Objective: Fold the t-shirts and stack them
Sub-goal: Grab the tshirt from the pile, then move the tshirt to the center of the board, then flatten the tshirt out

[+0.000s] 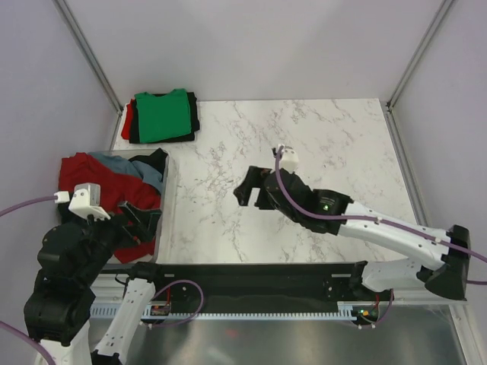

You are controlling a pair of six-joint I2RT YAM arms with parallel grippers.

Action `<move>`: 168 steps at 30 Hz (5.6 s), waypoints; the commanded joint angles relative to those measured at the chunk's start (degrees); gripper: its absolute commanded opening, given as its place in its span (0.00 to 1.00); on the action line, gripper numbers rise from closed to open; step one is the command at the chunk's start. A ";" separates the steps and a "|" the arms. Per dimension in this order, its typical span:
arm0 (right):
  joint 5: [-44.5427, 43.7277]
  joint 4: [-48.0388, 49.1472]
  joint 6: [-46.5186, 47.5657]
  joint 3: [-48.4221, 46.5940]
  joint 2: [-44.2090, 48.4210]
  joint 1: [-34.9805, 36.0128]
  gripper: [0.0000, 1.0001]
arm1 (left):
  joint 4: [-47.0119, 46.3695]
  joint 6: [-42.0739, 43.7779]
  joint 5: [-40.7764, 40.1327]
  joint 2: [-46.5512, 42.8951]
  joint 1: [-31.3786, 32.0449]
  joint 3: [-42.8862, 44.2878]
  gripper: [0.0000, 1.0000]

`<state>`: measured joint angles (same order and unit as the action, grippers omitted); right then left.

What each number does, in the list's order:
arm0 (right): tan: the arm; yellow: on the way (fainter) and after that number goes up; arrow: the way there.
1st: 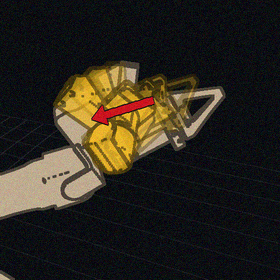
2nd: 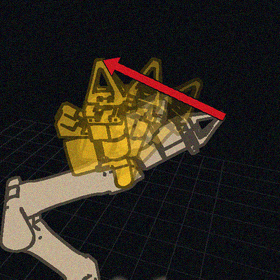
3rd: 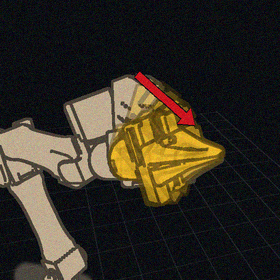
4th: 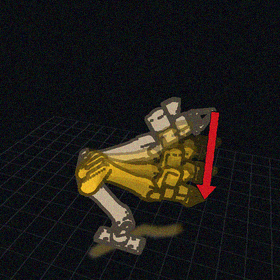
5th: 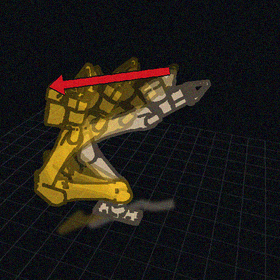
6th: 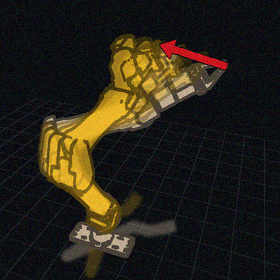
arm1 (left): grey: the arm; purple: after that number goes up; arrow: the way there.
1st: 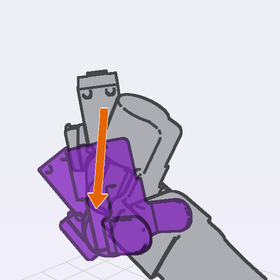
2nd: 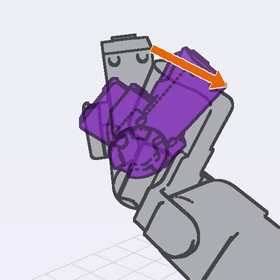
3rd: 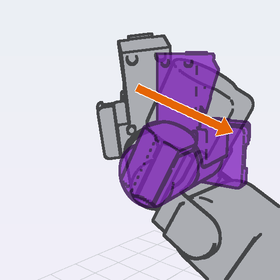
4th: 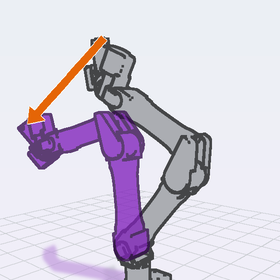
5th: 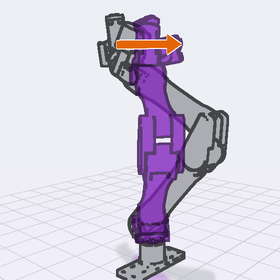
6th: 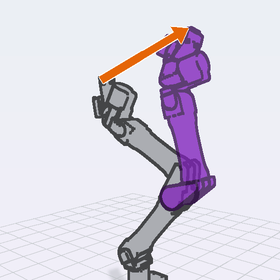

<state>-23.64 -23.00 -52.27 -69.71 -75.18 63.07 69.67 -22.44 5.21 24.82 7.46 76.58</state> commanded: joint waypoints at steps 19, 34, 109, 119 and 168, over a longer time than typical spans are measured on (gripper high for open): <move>-3.52 -14.35 -1.61 20.14 22.79 -2.69 0.98 | -12.88 -17.11 -33.84 17.09 -0.87 -16.37 1.00; -1.85 -14.70 -2.66 24.54 25.96 -2.77 0.98 | -31.69 -8.59 -9.62 34.32 -31.63 -23.13 0.92; -1.79 -22.72 -1.18 9.59 17.39 -2.25 0.98 | -22.90 -16.68 2.08 56.94 18.67 9.32 0.86; 14.49 -1.44 -1.78 10.92 -9.88 -0.93 0.98 | -23.53 -11.66 6.56 39.53 3.70 -10.02 0.85; 8.00 -10.22 -14.97 19.18 -14.81 3.99 0.90 | -23.62 -9.82 6.65 18.51 3.52 -31.75 0.80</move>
<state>-14.26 -34.02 -65.25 -48.60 -88.27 66.28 46.41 -34.70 12.12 44.64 11.27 45.21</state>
